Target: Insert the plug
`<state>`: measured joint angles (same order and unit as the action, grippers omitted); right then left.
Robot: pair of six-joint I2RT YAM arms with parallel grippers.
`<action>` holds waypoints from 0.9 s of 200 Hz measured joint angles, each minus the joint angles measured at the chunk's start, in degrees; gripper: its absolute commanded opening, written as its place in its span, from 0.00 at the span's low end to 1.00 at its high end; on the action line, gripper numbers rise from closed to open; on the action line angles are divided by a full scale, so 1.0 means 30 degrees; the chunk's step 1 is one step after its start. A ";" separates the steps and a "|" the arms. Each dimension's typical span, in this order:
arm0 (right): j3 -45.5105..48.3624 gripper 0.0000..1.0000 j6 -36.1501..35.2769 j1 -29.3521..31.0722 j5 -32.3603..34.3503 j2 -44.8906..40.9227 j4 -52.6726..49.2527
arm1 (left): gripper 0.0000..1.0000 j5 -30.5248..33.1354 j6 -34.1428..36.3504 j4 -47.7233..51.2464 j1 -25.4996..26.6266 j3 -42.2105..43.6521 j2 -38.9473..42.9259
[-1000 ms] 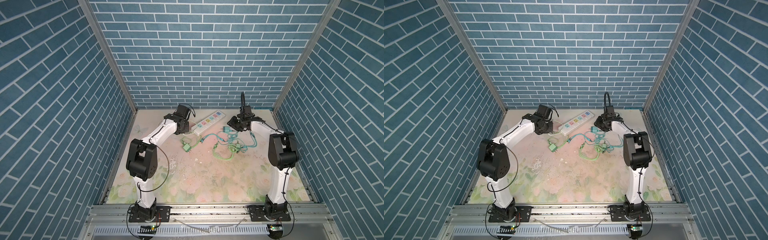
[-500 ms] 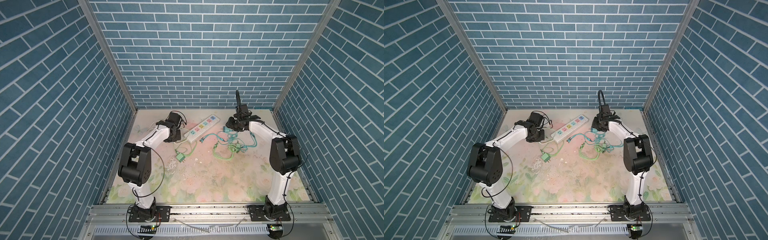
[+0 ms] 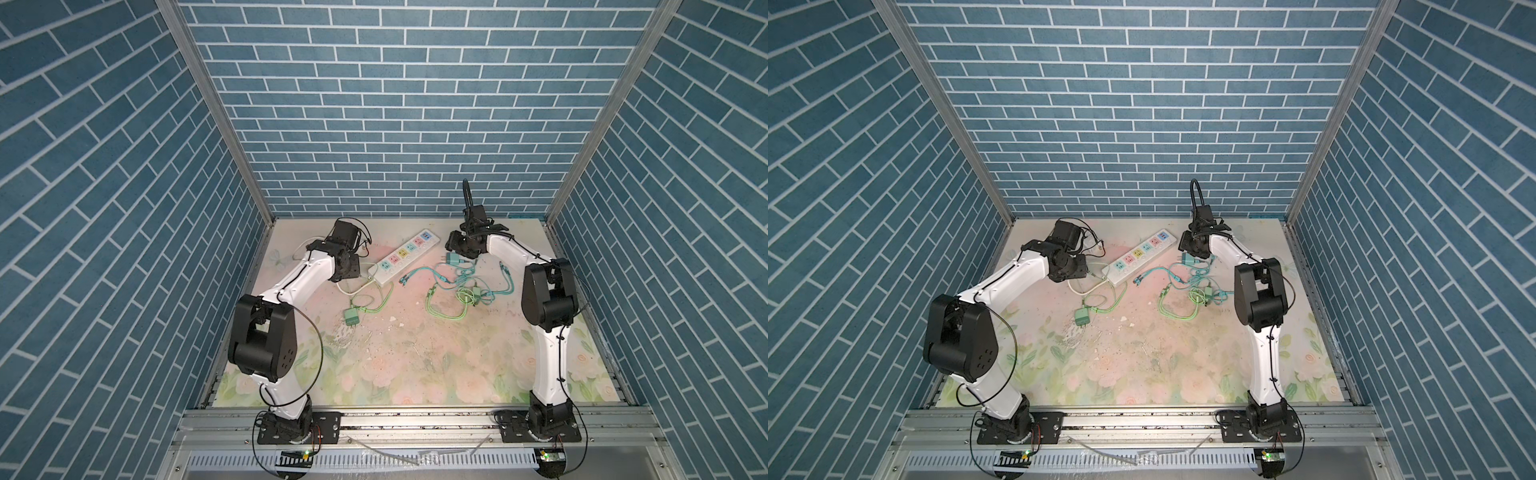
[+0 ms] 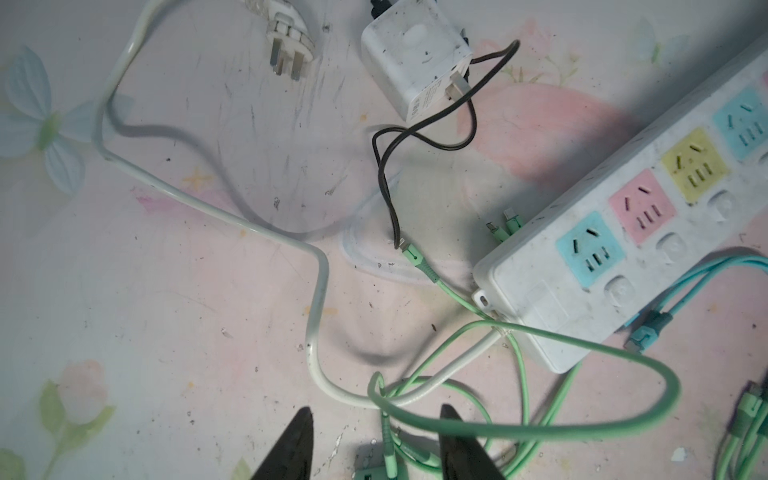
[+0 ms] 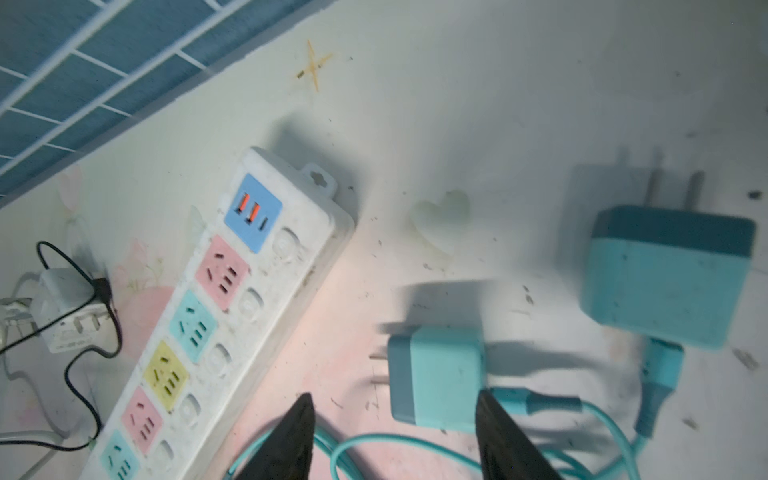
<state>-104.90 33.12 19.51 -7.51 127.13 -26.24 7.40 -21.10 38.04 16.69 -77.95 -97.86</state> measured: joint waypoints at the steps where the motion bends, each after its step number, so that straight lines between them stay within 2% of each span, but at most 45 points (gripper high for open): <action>1: -0.0051 0.63 0.0000 0.0000 -0.0015 0.0044 0.0007 | 0.53 0.0000 0.0007 0.0000 0.0000 0.0000 0.0015; 55: -0.1683 0.64 0.0007 0.0007 -0.0583 0.1377 -0.0219 | 0.61 0.0117 0.0750 -0.0495 0.0714 0.0605 0.1967; 95: -0.1800 0.65 0.0015 0.0000 -0.0991 0.1377 -0.0277 | 0.66 0.0168 0.2710 -0.0787 0.3432 -0.0197 0.2630; 123: -0.1690 0.66 0.0015 -0.0044 -0.1158 0.1239 -0.0262 | 0.70 -0.0182 0.4284 -0.0918 0.4845 -0.2448 0.0627; 158: 0.0408 0.67 0.0015 -0.0277 -0.1348 -0.0765 0.0029 | 0.71 -0.1479 0.6025 -0.0539 0.4903 -0.5843 -0.3184; 180: 0.2164 0.67 0.0007 -0.0685 -0.1464 -0.2667 0.0415 | 0.71 -0.2506 0.7067 0.0583 0.4874 -0.8954 -0.6098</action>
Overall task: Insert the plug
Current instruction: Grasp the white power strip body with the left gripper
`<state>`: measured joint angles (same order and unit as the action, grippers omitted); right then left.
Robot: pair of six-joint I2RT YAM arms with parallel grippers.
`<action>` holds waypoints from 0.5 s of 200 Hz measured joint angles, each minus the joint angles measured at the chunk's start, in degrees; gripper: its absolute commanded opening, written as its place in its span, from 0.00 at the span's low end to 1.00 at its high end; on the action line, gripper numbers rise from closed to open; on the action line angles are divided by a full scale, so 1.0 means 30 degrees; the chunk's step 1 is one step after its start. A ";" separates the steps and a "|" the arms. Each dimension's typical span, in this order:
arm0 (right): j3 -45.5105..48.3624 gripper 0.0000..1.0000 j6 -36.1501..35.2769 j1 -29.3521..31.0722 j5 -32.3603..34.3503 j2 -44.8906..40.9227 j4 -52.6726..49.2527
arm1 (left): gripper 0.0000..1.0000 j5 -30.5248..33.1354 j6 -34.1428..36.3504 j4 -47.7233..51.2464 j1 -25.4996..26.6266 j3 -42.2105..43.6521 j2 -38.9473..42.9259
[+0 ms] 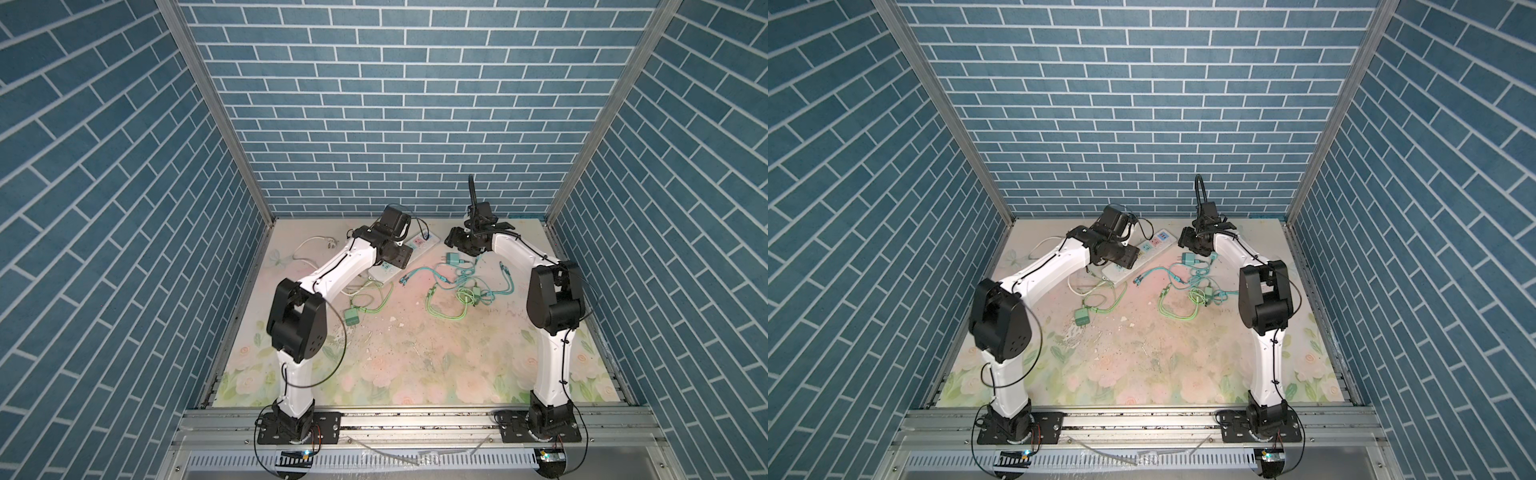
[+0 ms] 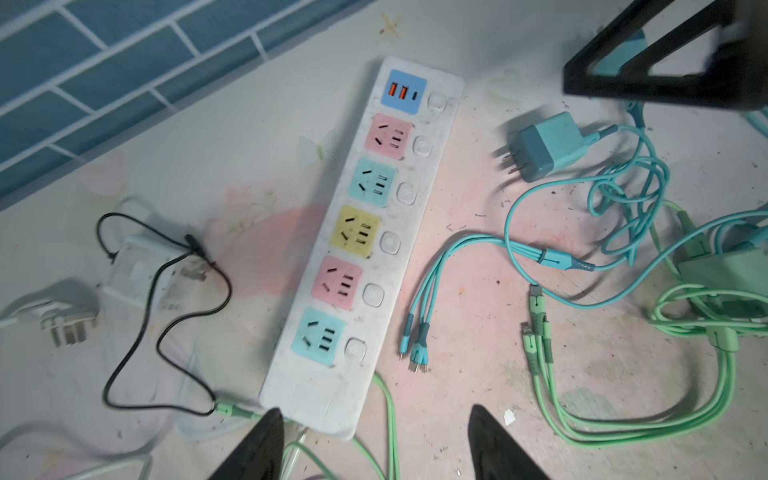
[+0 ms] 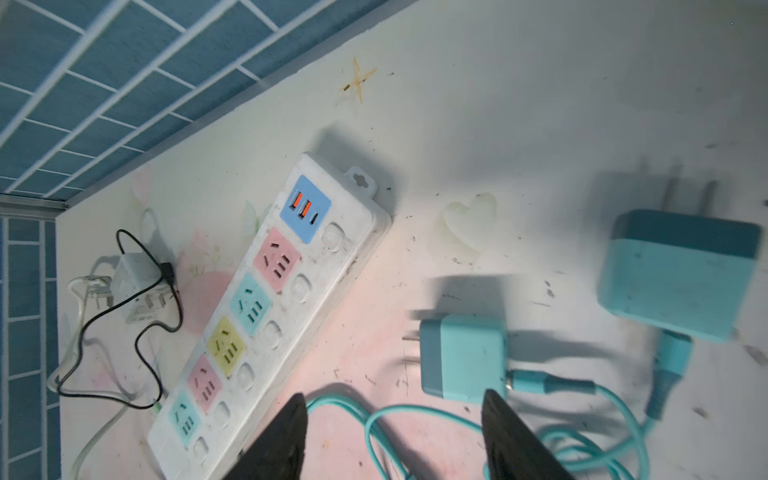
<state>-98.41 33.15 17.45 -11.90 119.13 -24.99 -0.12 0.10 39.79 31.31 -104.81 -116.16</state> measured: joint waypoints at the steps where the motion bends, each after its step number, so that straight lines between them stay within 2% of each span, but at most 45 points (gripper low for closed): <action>1: 0.0051 0.67 0.0000 -0.0015 -0.0007 -0.0073 0.0022 | 0.71 -0.0029 0.0007 0.0044 0.0000 -0.0124 -0.0124; 26: 0.1552 0.67 -0.0007 -0.0590 0.0000 -0.1683 0.0415 | 0.73 -0.1020 0.0925 0.1486 0.0000 -0.3395 -0.3104; 28: 0.1661 0.67 0.0000 -0.0634 0.0000 -0.1785 0.0452 | 0.79 -0.1078 0.0991 0.1617 0.0000 -0.3643 -0.3330; 31: 0.1800 0.67 -0.0007 -0.0685 0.0007 -0.1902 0.0474 | 0.95 -0.1166 0.1071 0.1727 0.0000 -0.3854 -0.3548; 34: 0.1923 0.67 -0.0007 -0.0743 0.0007 -0.2011 0.0517 | 0.99 -0.1239 0.1173 0.1916 0.0000 -0.4146 -0.3847; 69: 0.3002 0.67 -0.0073 -0.1144 0.0000 -0.2419 0.0634 | 0.97 -0.1894 0.1821 0.3534 -0.0087 -0.6645 -0.6331; 100: 0.3453 0.67 -0.0248 -0.1122 -0.0138 -0.2433 0.0619 | 0.99 -0.2368 0.2040 0.4014 -0.0372 -0.7293 -0.7082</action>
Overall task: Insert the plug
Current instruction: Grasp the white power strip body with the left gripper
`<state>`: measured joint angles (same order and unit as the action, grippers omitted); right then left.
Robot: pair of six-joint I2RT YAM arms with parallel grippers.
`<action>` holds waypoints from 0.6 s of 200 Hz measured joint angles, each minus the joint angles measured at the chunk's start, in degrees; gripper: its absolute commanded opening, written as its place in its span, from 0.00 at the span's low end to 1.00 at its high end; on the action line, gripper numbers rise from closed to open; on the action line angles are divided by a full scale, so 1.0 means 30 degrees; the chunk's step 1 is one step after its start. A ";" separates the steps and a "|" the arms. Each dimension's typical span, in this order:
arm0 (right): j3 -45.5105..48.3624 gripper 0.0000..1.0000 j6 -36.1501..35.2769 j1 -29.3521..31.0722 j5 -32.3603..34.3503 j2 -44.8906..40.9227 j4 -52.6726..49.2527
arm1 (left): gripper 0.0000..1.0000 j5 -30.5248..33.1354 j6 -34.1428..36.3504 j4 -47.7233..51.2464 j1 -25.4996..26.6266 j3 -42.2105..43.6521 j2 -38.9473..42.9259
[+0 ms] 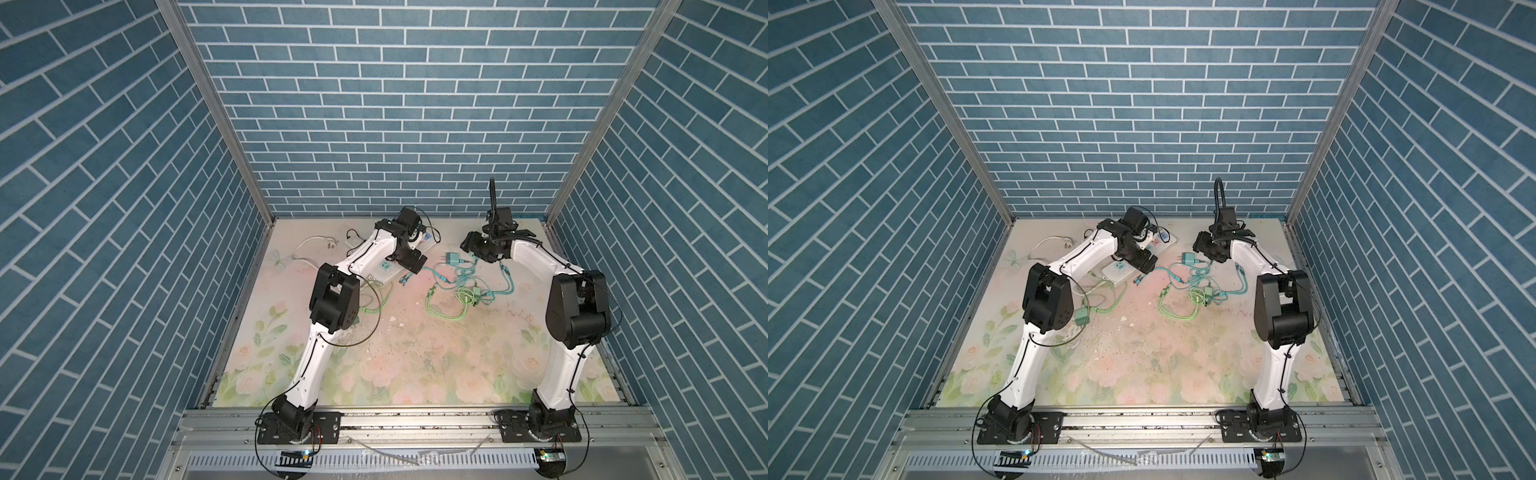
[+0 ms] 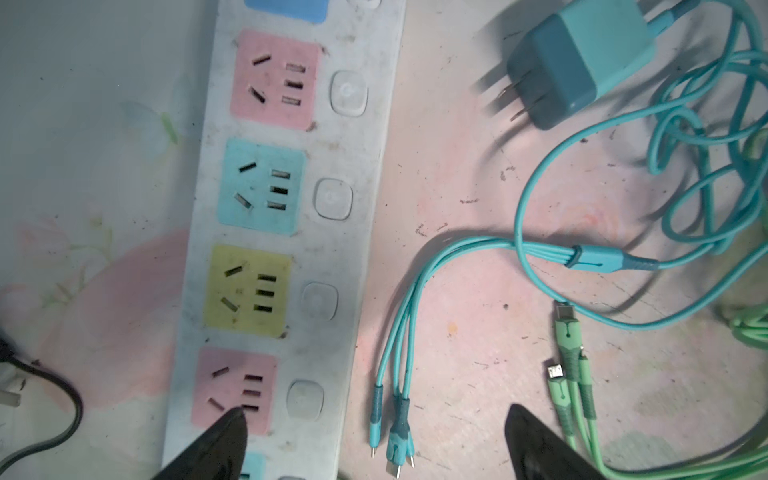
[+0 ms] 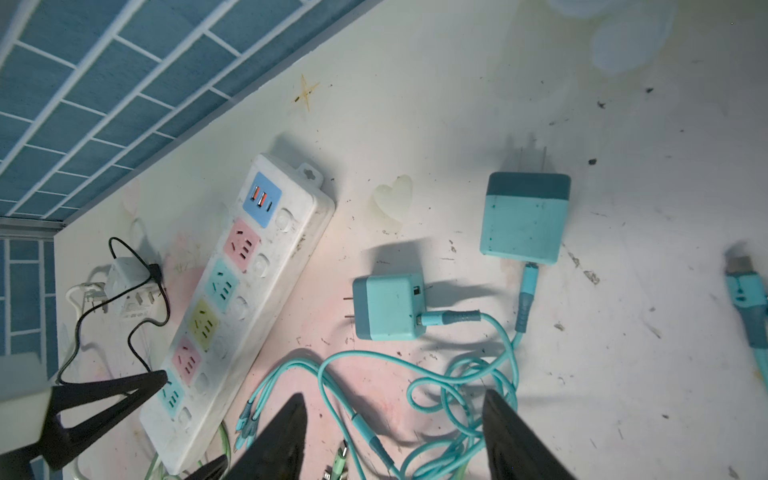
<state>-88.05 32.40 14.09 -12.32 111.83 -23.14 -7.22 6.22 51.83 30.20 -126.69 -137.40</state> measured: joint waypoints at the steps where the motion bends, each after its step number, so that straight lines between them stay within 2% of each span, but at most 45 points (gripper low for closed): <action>1: 0.0007 0.67 -0.0007 0.0000 0.0000 0.0000 0.0000 | 0.99 -0.0007 0.0000 0.0007 -0.0007 0.0000 -0.0007; 51: 0.0233 0.67 -0.0459 0.0000 -0.0328 -0.0109 0.0000 | 1.00 -0.0029 0.0284 0.0386 -0.0517 -0.1617 -0.0634; 120: 0.0357 0.67 -0.0947 0.0000 -0.0415 -0.0554 -0.0066 | 1.00 0.0568 0.0656 0.1654 -0.1195 -0.5362 -0.3730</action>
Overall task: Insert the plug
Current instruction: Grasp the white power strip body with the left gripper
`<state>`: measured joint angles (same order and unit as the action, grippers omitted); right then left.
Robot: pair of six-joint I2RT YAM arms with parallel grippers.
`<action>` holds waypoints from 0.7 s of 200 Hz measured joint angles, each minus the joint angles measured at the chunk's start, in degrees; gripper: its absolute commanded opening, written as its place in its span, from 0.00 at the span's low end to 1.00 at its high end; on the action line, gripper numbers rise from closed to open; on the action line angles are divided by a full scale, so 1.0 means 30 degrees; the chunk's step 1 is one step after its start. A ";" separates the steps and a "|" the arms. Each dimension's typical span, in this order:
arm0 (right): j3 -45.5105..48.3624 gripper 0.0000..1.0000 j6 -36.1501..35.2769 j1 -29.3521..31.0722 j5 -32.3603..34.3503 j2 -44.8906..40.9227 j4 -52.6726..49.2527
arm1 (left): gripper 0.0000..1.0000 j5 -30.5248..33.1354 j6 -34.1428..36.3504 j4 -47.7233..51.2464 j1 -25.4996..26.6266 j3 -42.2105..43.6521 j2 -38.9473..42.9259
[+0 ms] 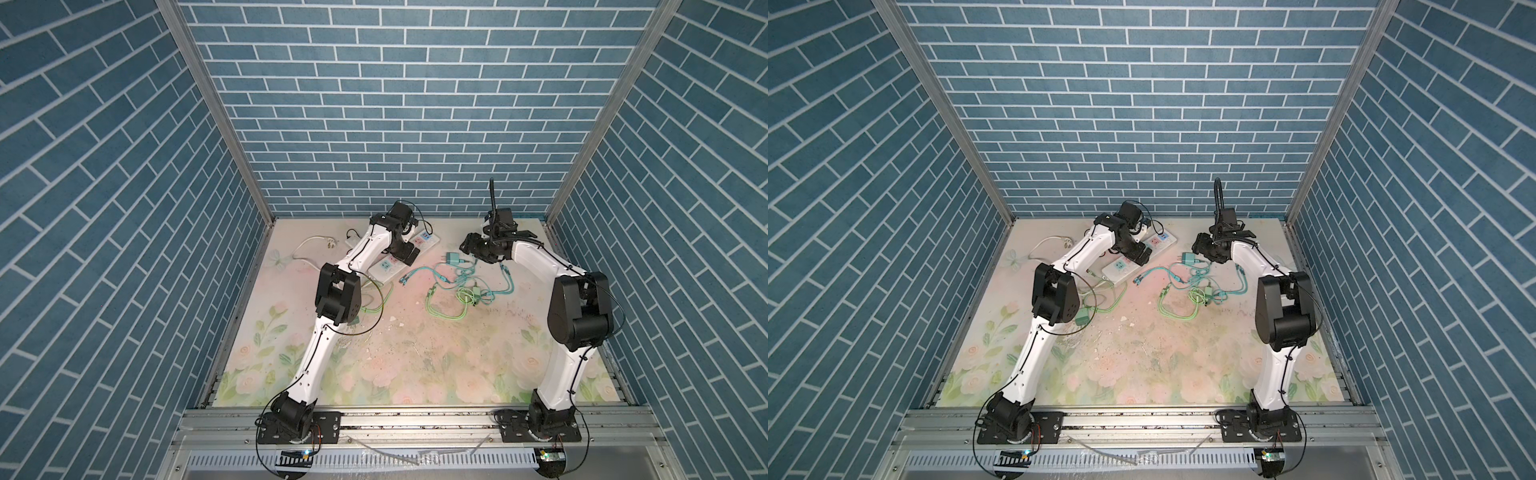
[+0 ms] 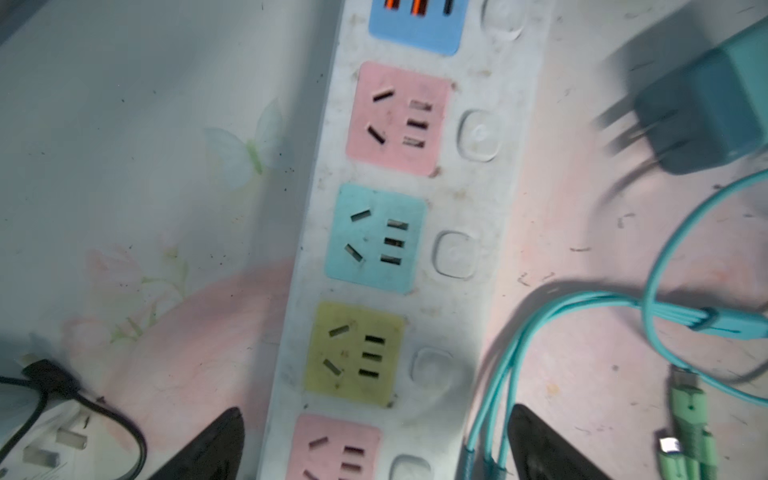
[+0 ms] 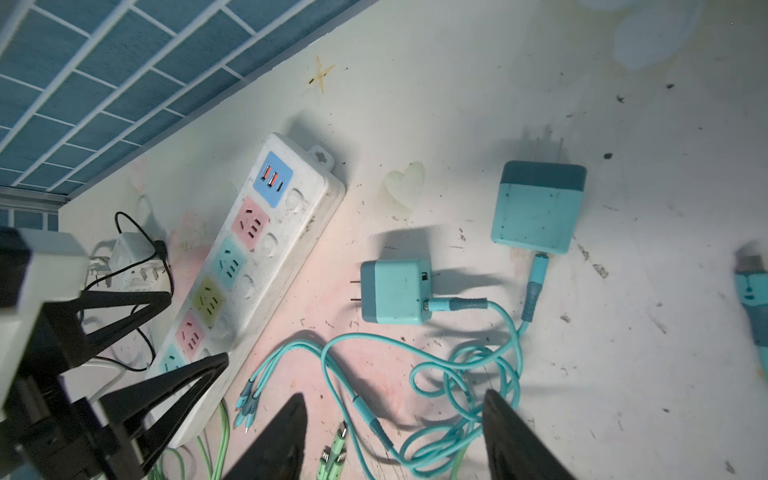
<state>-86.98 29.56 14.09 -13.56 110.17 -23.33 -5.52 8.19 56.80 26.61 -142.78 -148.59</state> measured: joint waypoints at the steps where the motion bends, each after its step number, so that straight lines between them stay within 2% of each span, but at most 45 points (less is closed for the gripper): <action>1: 0.0000 0.67 -0.0015 0.0000 0.0000 -0.0029 -0.0007 | 1.00 0.0000 0.0007 0.0022 -0.0007 -0.0036 -0.0036; 140: 0.0007 0.66 -0.0386 0.0000 -0.0080 -0.0219 -0.0430 | 0.99 -0.0189 0.0080 0.1020 -0.0080 -0.1020 -0.1464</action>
<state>-86.96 28.40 14.09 -13.80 109.51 -24.62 -6.09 8.43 59.86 26.37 -145.84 -152.99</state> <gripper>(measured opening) 0.666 0.995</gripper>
